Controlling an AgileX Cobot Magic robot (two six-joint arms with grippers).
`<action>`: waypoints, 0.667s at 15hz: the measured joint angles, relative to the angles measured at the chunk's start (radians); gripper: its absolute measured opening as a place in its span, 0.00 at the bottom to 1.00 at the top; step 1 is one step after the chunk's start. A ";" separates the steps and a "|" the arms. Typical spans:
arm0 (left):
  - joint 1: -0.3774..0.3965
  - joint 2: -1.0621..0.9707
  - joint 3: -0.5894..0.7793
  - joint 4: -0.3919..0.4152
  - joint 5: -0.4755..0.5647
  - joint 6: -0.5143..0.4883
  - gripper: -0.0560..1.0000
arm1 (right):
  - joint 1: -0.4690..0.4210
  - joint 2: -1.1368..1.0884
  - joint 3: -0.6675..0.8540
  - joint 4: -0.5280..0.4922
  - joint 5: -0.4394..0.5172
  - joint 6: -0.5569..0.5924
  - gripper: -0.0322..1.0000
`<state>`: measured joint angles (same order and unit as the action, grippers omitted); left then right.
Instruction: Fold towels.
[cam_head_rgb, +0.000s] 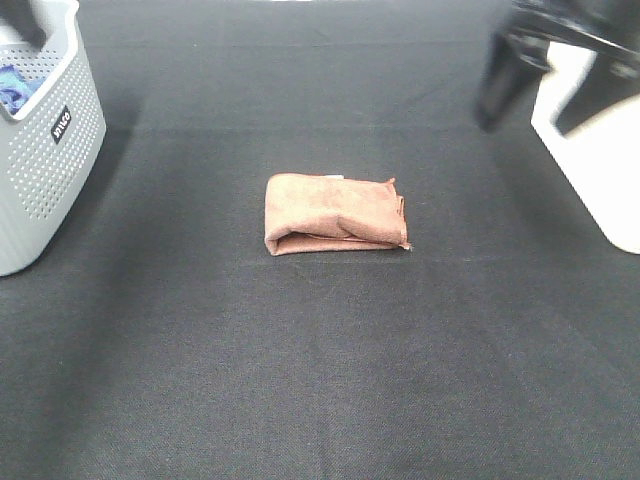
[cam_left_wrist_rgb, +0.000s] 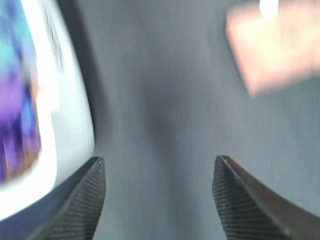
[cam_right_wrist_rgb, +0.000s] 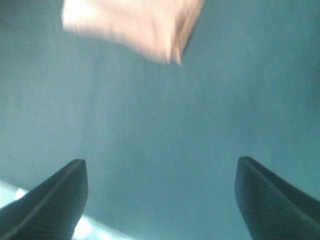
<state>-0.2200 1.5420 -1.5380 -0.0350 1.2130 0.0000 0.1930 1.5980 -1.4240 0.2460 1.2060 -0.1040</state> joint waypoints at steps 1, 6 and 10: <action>0.000 -0.079 0.107 0.002 -0.002 -0.011 0.62 | 0.000 -0.063 0.067 -0.005 0.000 0.000 0.77; 0.000 -0.535 0.628 0.013 -0.117 -0.014 0.62 | 0.000 -0.478 0.479 -0.014 -0.079 0.003 0.77; 0.000 -0.773 0.850 0.013 -0.127 -0.015 0.62 | 0.000 -0.713 0.666 -0.035 -0.107 0.001 0.77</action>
<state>-0.2200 0.7690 -0.6880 -0.0220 1.0860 -0.0150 0.1930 0.8850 -0.7580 0.2110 1.0990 -0.1030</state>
